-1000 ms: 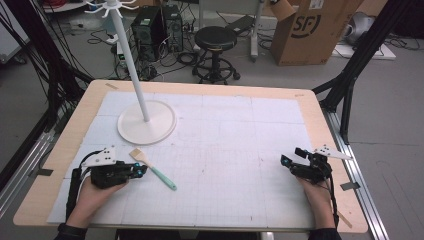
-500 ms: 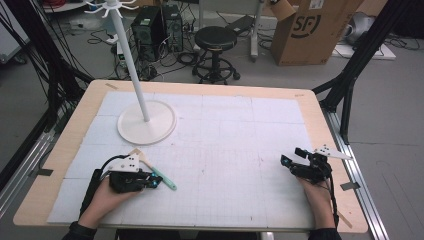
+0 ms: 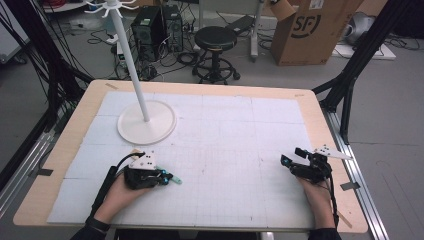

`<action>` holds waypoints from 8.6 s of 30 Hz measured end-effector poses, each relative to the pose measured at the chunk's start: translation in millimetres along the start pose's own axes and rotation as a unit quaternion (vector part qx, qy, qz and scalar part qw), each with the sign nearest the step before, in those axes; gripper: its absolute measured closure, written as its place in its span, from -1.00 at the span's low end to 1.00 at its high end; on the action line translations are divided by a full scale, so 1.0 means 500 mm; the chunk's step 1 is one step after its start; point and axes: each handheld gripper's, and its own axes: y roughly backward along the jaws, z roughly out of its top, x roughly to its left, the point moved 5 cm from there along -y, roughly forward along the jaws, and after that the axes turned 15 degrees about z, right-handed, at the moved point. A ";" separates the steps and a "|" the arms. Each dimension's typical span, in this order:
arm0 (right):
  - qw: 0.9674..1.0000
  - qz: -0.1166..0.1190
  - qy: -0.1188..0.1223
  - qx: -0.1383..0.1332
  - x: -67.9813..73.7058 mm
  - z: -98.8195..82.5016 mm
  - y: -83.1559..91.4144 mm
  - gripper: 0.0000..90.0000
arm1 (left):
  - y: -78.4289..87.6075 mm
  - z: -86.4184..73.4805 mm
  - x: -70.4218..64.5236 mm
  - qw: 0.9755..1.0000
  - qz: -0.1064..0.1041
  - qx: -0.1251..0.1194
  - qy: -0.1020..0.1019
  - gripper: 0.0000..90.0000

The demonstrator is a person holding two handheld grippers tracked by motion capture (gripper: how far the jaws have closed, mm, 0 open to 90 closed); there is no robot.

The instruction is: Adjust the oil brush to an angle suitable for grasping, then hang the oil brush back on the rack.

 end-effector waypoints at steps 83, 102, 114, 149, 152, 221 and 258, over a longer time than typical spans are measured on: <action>1.000 -0.005 -0.007 0.000 -0.004 0.000 0.000 -0.59 | 0.265 -0.151 0.240 0.952 0.181 -0.150 0.194 -0.61; 1.000 -0.003 -0.003 0.002 -0.002 0.000 -0.001 -0.59 | 0.201 -0.087 0.220 0.964 0.146 -0.140 0.172 -0.66; 1.000 -0.002 -0.004 0.001 -0.002 0.000 -0.001 -0.59 | 0.138 -0.043 0.200 0.976 0.127 -0.116 0.135 -0.66; 1.000 0.001 -0.007 0.001 -0.002 0.000 0.000 -0.59 | 0.017 -0.032 0.182 0.994 0.095 0.011 0.060 0.32; 1.000 0.001 -0.007 0.001 -0.002 0.000 0.000 -0.59 | 0.011 -0.035 0.183 0.993 0.103 0.016 0.055 0.39; 1.000 0.002 -0.007 0.001 -0.003 0.000 -0.001 -0.58 | 0.159 0.013 0.210 0.982 0.113 -0.077 0.131 0.83; 1.000 0.000 -0.007 0.002 -0.002 0.000 -0.001 -0.58 | 0.524 0.234 0.314 0.948 0.218 -0.187 0.136 0.83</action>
